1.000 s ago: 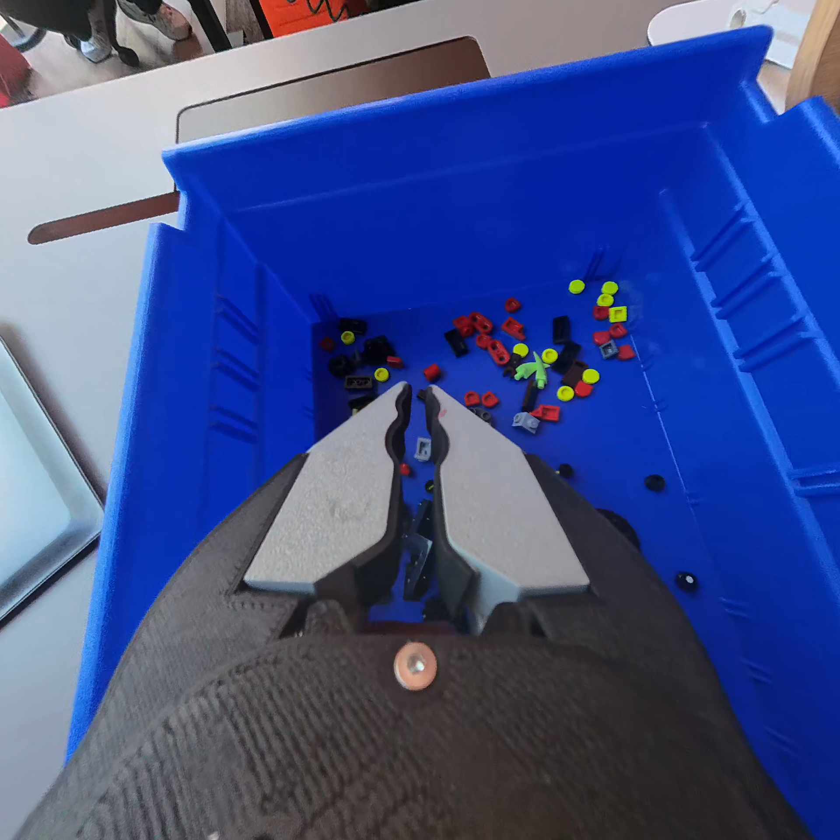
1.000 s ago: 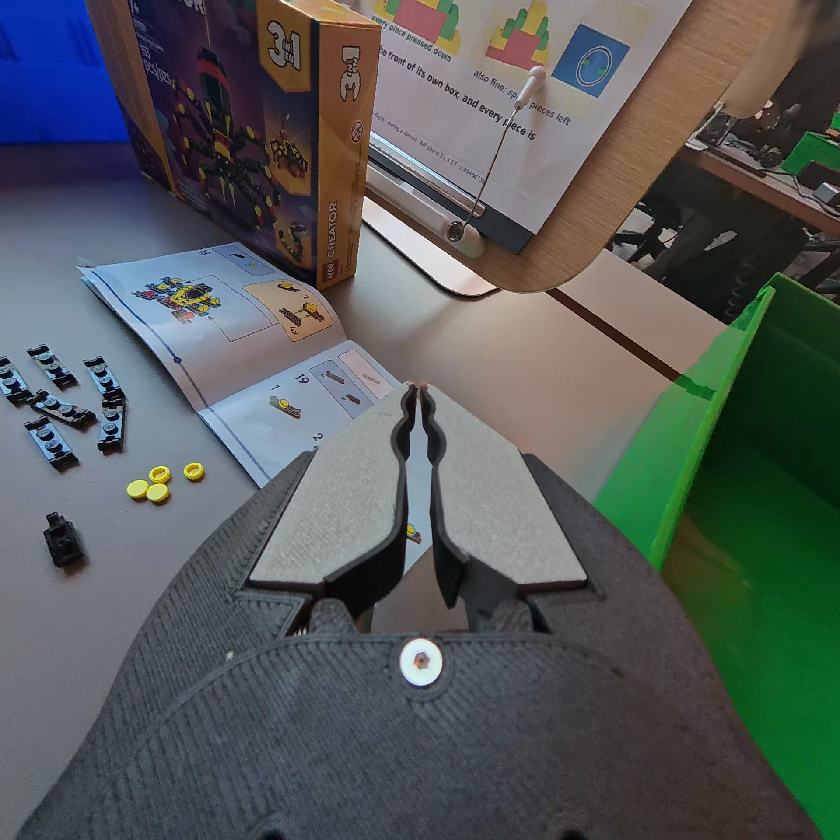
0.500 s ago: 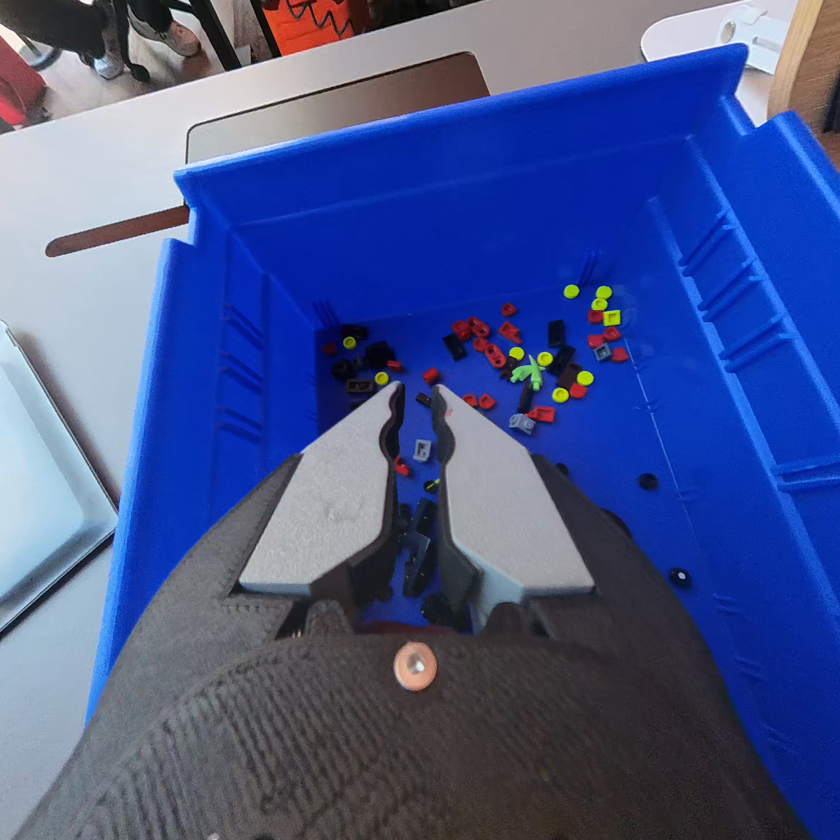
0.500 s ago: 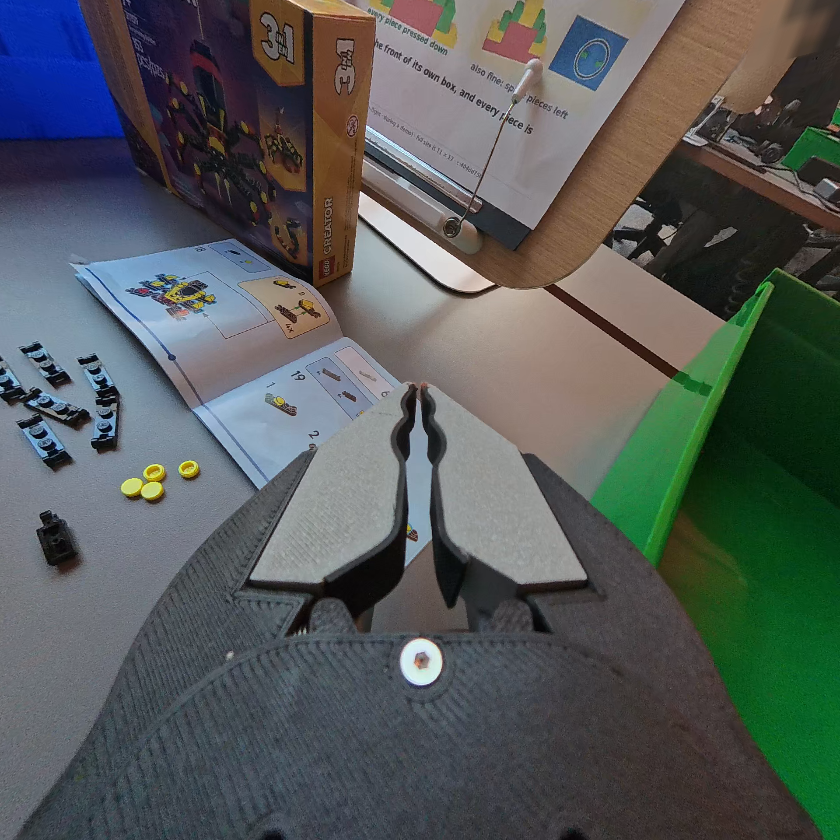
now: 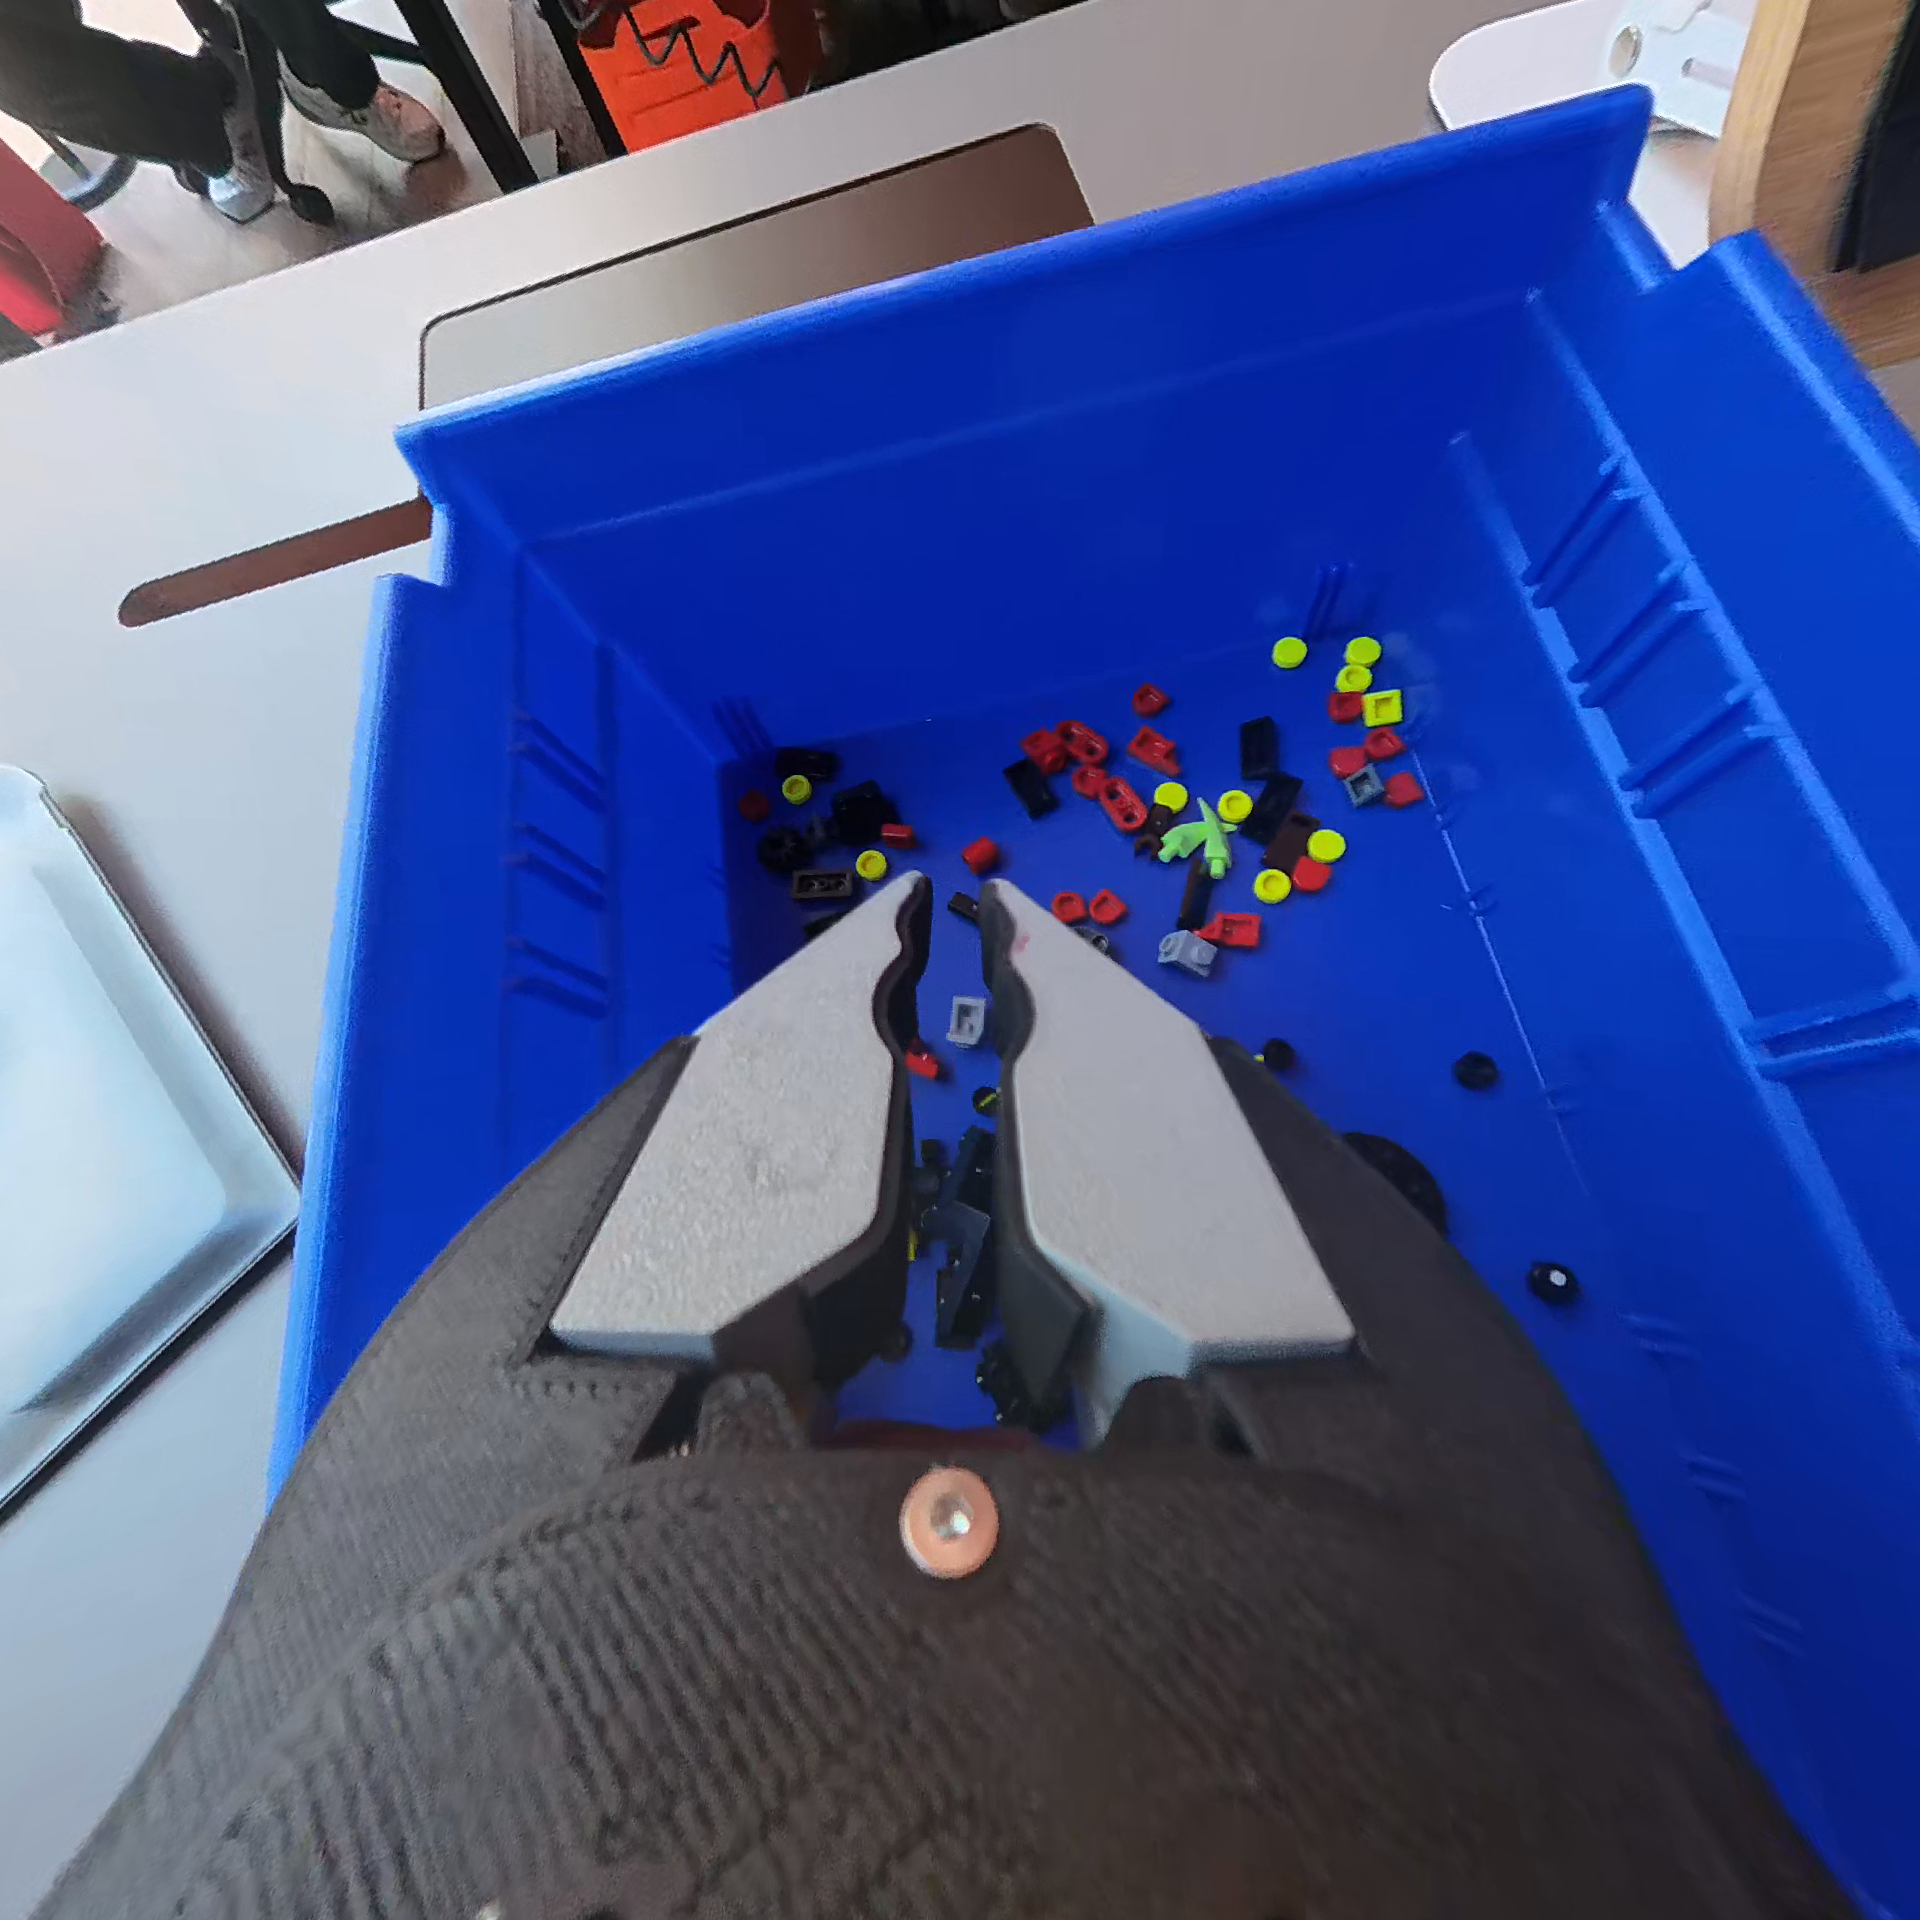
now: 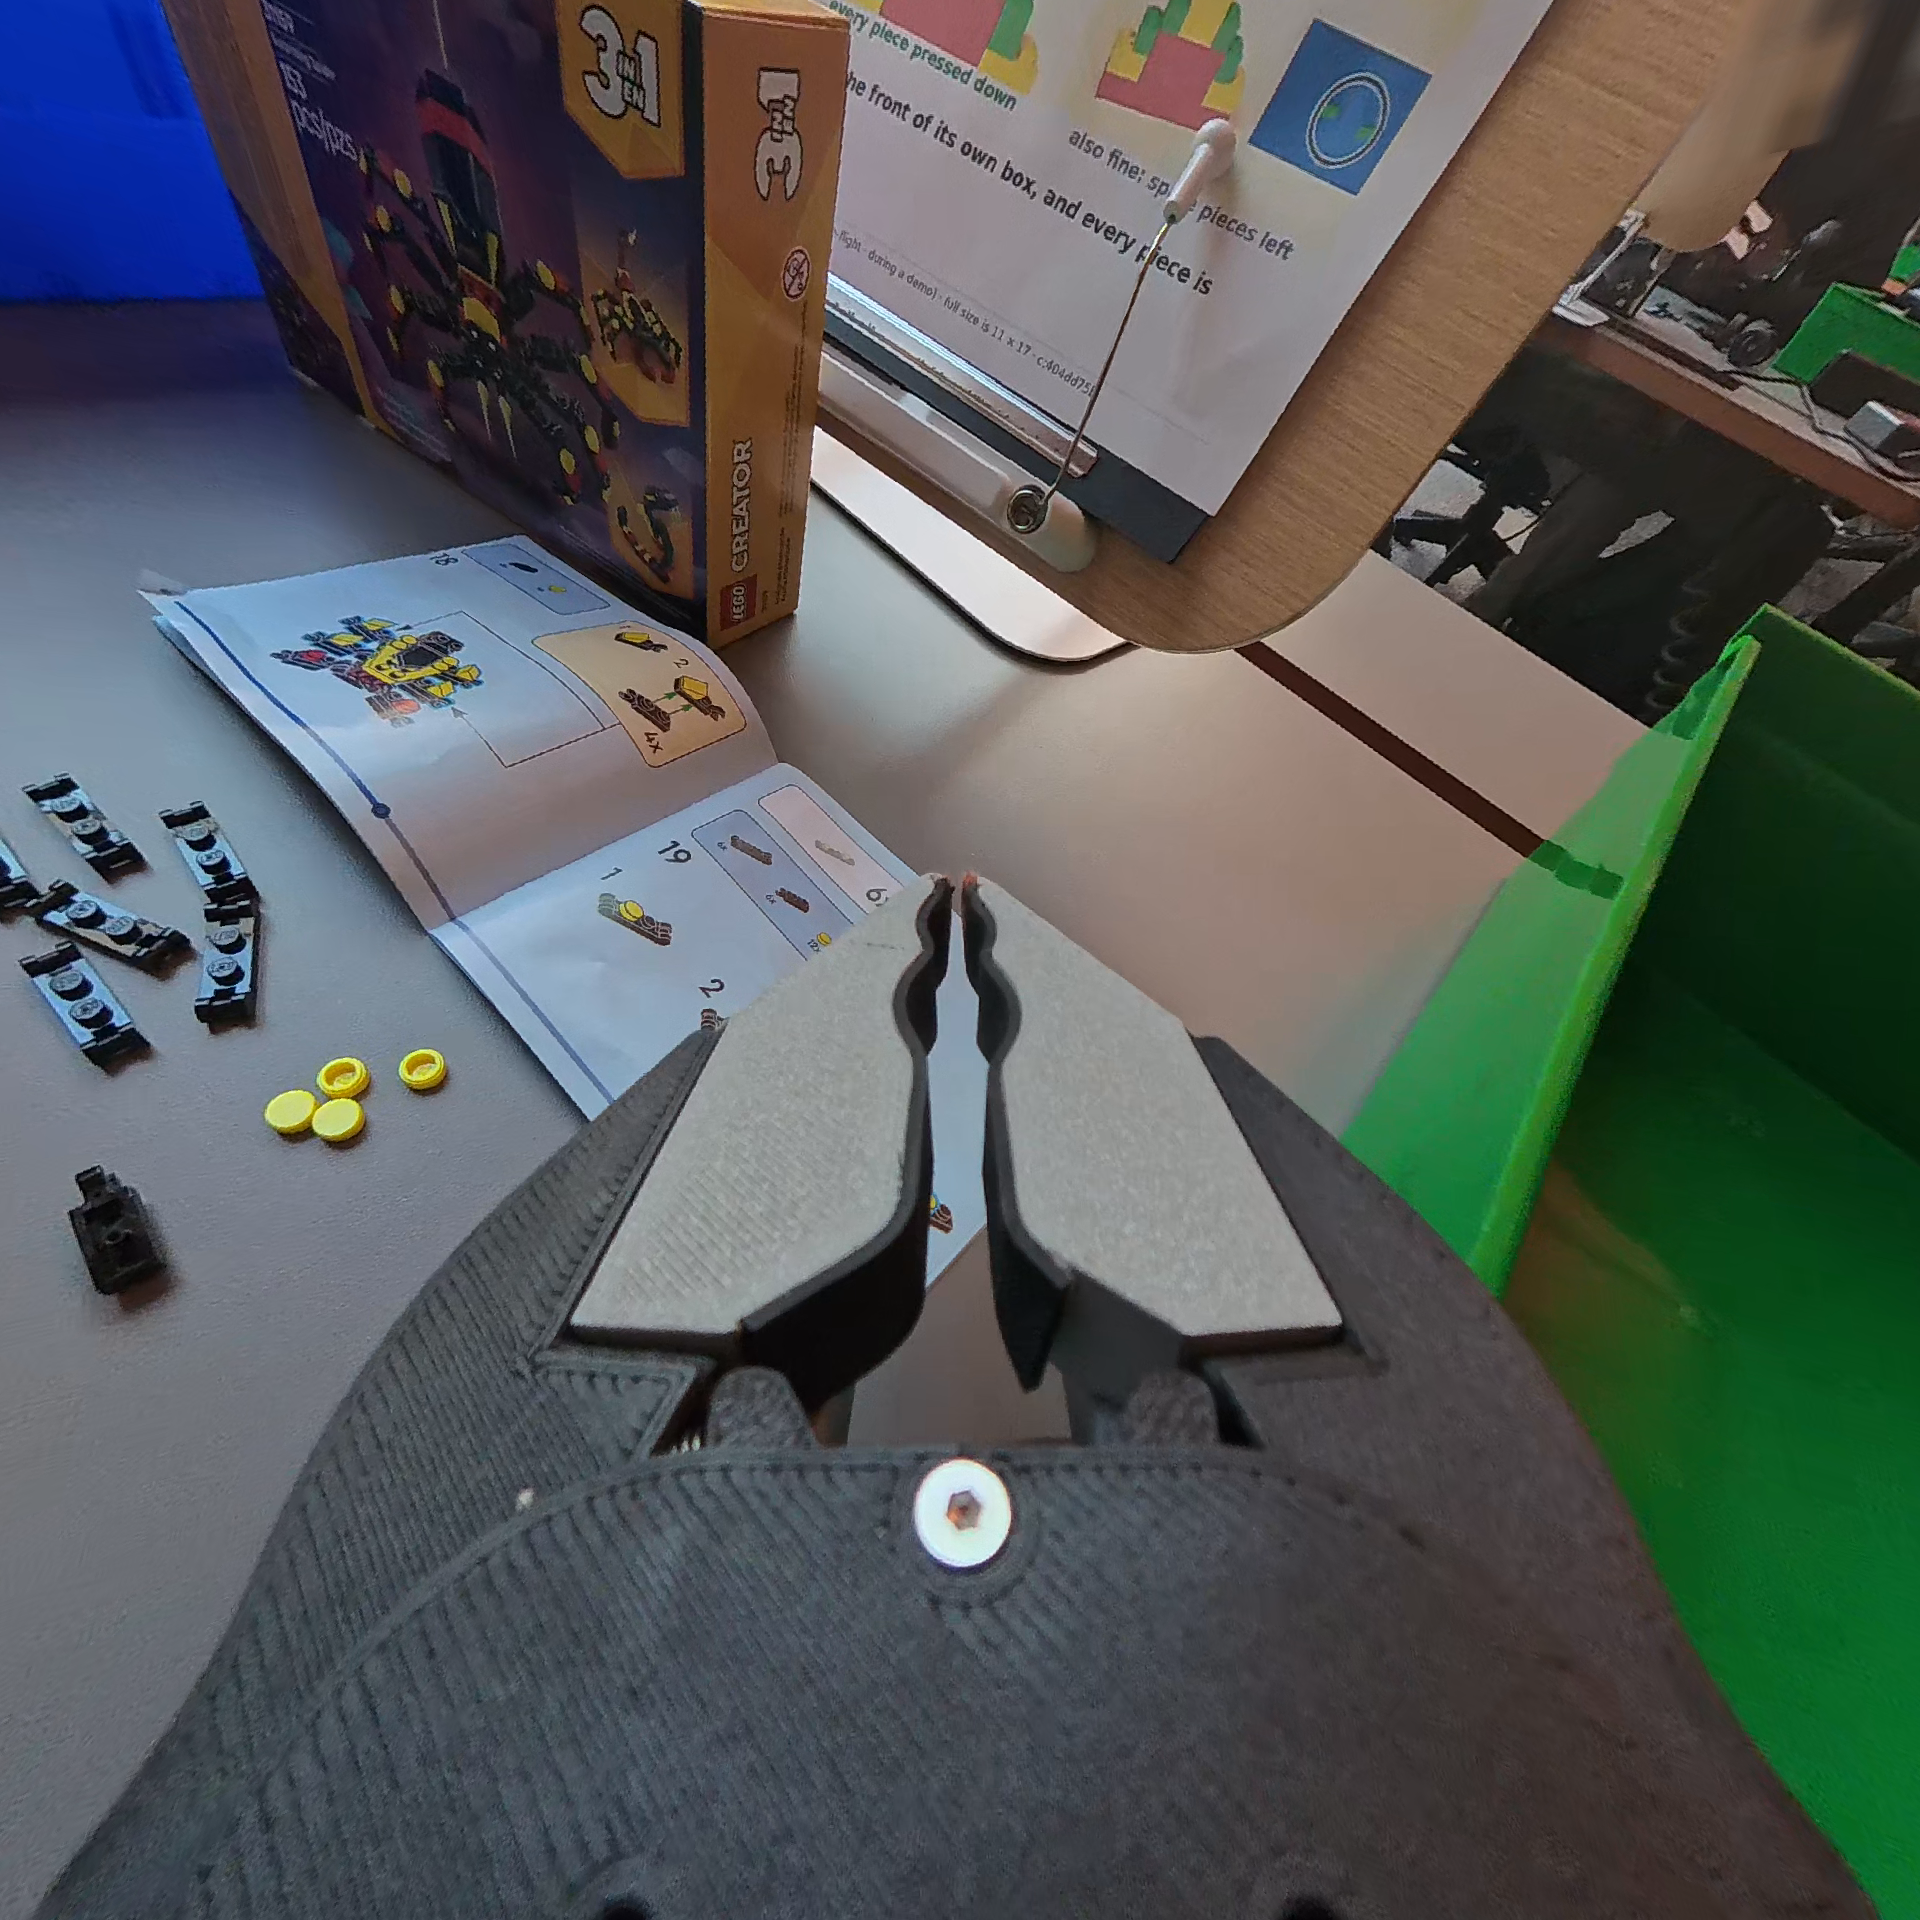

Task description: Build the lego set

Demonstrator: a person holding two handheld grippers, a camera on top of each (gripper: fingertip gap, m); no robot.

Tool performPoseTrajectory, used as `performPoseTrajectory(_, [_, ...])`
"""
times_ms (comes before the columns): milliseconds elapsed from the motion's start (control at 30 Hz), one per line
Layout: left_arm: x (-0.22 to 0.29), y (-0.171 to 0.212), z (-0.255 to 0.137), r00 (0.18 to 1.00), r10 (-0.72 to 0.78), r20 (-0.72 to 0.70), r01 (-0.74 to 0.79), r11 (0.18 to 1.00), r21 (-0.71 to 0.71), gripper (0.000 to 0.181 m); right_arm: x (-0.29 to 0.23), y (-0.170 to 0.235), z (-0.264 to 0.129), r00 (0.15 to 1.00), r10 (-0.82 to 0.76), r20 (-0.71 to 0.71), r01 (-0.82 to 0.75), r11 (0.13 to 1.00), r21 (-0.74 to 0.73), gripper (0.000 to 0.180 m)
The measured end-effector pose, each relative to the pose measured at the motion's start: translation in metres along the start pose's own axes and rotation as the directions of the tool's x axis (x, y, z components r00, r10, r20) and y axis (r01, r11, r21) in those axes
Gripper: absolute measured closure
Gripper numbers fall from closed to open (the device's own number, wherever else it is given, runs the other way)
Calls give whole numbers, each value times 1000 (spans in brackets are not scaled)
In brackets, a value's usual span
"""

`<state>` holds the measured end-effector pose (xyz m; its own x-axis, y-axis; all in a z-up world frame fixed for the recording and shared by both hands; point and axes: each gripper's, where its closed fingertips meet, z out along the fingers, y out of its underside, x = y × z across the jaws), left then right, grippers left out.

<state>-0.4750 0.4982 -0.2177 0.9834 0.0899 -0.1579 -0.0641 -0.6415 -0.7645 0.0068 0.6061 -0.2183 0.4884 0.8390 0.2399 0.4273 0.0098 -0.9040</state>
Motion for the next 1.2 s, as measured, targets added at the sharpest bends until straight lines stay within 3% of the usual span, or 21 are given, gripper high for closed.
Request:
performPoseTrajectory(367, [6,7,4,999,45,-25,-46,998,-35,170,1,0,0,1000,-1,4,1,1000,-2,180])
performPoseTrajectory(467, [14,12,7,996,75,-52,-78,995,-58,160,3,2,-1,1000,0,-7,0,1000,-4,180])
performPoseTrajectory(833, [14,41,17,994,54,-95,-72,977,-199,174,2,1,0,1000,-3,-4,3,1000,-4,180])
performPoseTrajectory(1200, [20,39,19,992,50,-113,-71,979,-190,176,0,0,0,1000,-6,1,6,1000,-1,180])
